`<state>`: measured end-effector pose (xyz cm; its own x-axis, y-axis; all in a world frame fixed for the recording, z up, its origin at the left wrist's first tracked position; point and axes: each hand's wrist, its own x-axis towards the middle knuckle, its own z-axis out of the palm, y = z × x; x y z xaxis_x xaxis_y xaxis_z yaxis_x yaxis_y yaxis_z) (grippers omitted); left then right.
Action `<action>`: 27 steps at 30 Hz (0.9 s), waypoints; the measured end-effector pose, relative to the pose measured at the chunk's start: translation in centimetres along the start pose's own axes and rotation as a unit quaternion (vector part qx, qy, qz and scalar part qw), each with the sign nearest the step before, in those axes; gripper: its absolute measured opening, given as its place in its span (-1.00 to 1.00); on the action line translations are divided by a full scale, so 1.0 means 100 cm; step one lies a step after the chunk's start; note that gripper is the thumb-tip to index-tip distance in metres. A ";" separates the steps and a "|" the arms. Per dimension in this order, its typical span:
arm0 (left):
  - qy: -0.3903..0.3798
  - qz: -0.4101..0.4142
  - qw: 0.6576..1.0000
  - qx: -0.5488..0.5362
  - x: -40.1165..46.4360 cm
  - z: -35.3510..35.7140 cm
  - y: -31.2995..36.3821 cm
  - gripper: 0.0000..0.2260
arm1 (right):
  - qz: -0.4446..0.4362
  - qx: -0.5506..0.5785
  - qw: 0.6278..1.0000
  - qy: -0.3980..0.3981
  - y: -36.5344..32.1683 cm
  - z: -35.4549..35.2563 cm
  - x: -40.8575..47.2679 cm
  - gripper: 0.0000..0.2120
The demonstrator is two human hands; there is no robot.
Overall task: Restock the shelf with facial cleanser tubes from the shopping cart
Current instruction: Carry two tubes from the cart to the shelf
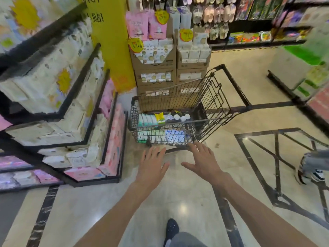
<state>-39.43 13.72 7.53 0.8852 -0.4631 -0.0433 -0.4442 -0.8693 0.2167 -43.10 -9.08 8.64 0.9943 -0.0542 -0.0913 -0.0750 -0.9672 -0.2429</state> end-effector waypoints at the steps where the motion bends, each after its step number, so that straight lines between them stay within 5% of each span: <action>1: -0.007 0.002 1.000 0.000 0.017 0.001 -0.004 -0.46 | 0.002 -0.002 1.000 -0.003 0.004 -0.002 0.018 -0.14; 16: -0.048 0.020 0.998 -0.033 0.283 0.037 -0.080 -0.41 | 0.053 0.001 0.999 -0.007 0.068 0.004 0.267 -0.19; 27: -0.165 -0.008 0.984 -0.071 0.448 0.087 -0.140 -0.48 | 0.131 0.045 0.983 -0.124 0.107 0.043 0.427 -0.21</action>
<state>5.23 3.68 -5.96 0.7884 -0.5016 -0.3562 -0.3869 -0.8544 0.3469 -1.78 -20.65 -2.02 0.8920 -0.2255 -0.3919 -0.3432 -0.9019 -0.2622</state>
